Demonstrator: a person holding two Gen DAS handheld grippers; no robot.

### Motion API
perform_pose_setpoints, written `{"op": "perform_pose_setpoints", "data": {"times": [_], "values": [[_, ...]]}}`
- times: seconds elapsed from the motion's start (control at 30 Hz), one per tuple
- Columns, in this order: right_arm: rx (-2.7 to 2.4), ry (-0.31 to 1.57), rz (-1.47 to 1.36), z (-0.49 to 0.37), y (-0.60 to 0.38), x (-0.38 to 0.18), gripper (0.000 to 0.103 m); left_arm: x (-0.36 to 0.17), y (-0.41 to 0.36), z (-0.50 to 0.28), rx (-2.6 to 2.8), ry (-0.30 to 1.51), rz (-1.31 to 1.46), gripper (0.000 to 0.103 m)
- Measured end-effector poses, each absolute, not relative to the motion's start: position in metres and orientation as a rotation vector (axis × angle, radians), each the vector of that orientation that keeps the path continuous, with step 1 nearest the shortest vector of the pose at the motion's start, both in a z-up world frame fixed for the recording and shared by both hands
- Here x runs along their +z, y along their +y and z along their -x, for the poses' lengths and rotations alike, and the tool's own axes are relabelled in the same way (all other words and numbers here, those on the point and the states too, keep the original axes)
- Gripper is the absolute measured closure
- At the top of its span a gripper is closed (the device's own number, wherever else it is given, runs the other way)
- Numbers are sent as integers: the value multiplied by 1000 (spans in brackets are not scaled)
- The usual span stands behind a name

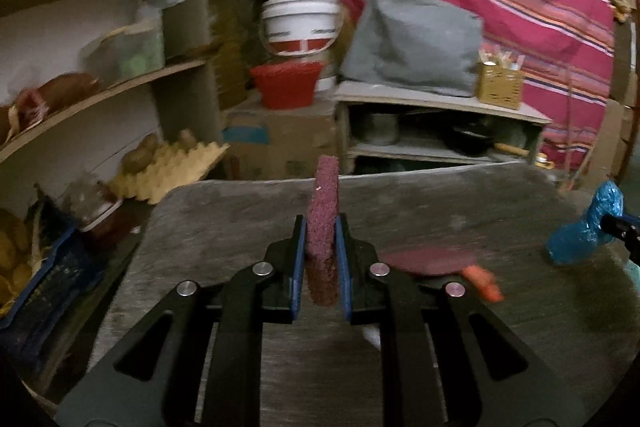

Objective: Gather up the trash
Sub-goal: 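Carry both items over the blue basket and open both grippers to drop them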

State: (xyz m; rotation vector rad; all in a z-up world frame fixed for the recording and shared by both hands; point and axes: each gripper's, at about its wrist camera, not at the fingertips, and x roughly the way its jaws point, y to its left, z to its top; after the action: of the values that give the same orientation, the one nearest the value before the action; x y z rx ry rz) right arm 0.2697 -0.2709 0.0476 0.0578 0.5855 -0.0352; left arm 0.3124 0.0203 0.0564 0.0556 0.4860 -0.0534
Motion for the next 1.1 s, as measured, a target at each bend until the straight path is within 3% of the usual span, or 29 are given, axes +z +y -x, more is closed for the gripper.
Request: {"op": "perform_pose_setpoints", "data": {"times": [0.6,1.1], "values": [[-347,557,-218,-146,-476,52,81,55,-185,-260,-363,465,-159,90],[-459,592,-256,-81,-561,30,81,40,-351,-190,-678,467,-227,90]]}}
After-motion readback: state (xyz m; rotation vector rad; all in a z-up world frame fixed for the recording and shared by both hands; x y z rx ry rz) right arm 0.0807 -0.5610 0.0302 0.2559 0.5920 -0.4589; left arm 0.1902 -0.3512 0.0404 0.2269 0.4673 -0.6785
